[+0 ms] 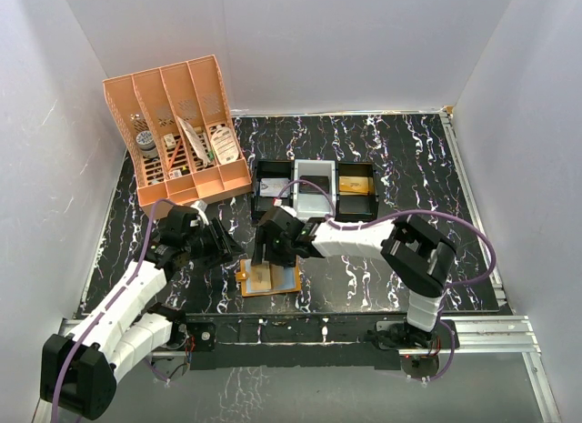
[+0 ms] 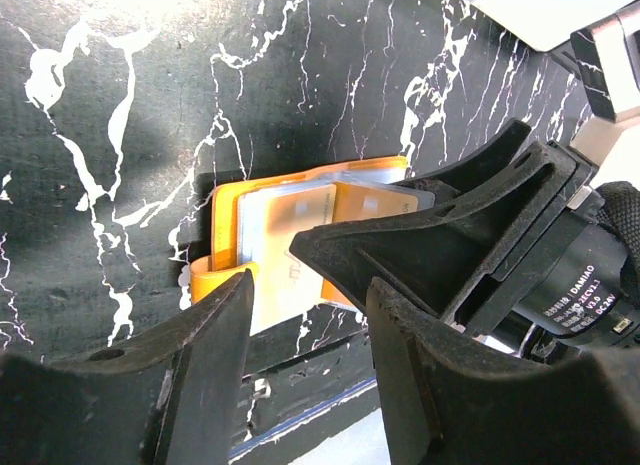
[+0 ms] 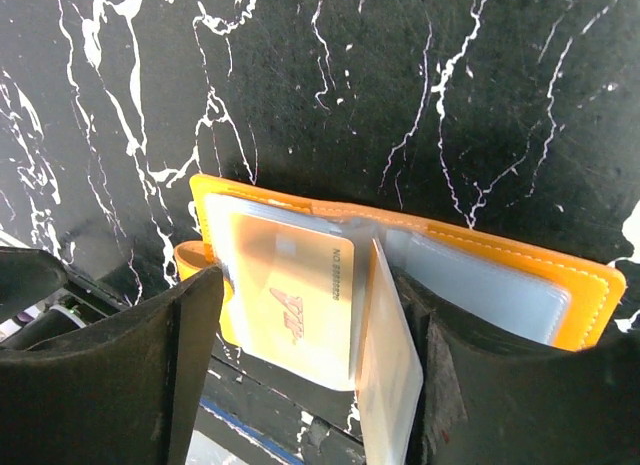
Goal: Take the credit cards out of the card holder
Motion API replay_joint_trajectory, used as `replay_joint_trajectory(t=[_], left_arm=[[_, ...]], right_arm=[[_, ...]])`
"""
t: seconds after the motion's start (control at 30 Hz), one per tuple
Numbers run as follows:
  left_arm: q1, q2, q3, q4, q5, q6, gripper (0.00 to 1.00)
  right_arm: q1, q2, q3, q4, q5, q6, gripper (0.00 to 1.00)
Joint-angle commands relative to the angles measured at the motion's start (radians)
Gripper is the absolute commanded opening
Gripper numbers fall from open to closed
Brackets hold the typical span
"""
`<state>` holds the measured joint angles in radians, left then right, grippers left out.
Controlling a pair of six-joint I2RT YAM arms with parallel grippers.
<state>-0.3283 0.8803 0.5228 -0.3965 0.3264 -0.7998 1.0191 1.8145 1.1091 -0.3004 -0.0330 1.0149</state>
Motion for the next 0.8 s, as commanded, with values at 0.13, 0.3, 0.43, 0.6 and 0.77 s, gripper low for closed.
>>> replay_joint_trajectory(t=[0.13, 0.3, 0.43, 0.6, 0.77], left_arm=[[0.004, 0.014, 0.001, 0.007, 0.071, 0.023, 0.45], [0.004, 0.015, 0.009, 0.002, 0.056, 0.029, 0.45], [0.004, 0.027, 0.012, 0.009, 0.063, 0.03, 0.46], [0.004, 0.049, 0.023, 0.031, 0.095, 0.049, 0.46], [0.003, 0.088, 0.046, 0.068, 0.16, 0.072, 0.46]], right_arm=[[-0.023, -0.127, -0.031, -0.121, 0.121, 0.007, 0.66], [-0.058, -0.246, -0.068, -0.219, 0.245, 0.023, 0.67], [-0.078, -0.346, -0.116, -0.209, 0.271, 0.045, 0.65], [-0.079, -0.405, -0.196, 0.031, 0.108, 0.04, 0.53], [-0.077, -0.352, -0.27, 0.242, -0.059, 0.104, 0.43]])
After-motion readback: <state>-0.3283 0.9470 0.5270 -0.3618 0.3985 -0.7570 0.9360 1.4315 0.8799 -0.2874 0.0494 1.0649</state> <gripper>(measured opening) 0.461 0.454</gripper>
